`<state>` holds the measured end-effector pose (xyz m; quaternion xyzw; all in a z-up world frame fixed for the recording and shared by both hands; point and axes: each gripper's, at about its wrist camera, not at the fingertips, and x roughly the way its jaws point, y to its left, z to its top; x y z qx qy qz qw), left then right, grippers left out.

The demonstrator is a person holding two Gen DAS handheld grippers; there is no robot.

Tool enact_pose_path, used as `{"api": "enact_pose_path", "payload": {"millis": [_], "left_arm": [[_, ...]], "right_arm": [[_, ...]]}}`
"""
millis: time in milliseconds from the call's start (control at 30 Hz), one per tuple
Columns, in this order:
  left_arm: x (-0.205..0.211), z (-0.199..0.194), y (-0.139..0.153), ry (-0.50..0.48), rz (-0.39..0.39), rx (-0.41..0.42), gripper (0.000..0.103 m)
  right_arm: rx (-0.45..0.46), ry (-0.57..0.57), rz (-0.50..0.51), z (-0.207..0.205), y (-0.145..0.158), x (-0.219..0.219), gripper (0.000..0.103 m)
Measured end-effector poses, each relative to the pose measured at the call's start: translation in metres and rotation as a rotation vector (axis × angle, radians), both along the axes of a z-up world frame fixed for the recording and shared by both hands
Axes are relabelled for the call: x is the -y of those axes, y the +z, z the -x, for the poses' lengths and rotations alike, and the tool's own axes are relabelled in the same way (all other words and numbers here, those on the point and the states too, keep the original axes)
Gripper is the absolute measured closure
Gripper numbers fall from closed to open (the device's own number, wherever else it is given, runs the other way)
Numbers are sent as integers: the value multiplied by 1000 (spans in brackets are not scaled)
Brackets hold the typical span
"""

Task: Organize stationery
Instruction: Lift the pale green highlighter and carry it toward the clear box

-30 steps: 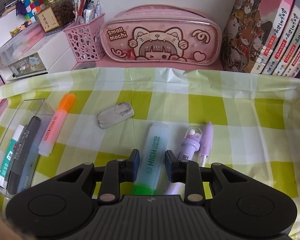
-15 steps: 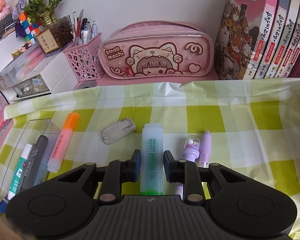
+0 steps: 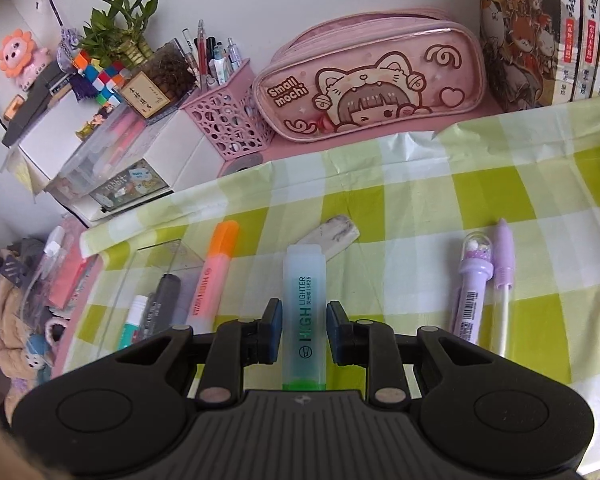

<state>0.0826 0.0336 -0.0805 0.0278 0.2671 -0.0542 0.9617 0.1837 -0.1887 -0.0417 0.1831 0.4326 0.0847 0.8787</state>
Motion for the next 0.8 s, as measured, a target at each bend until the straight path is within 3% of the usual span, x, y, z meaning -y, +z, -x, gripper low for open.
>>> {"api": "enact_pose_path", "payload": {"millis": [100, 433, 567, 800], "left_arm": [[0, 0, 0, 0, 0, 0, 31], [0, 0, 0, 0, 0, 0, 31], [0, 0, 0, 0, 0, 0, 31], [0, 0, 0, 0, 0, 0, 31]], "right_arm": [[9, -21, 123, 1, 0, -7, 88], [-28, -10, 59, 2, -4, 1, 87], [-30, -31, 77, 3, -6, 6, 87], [-15, 18, -9, 13, -14, 15, 87]]}}
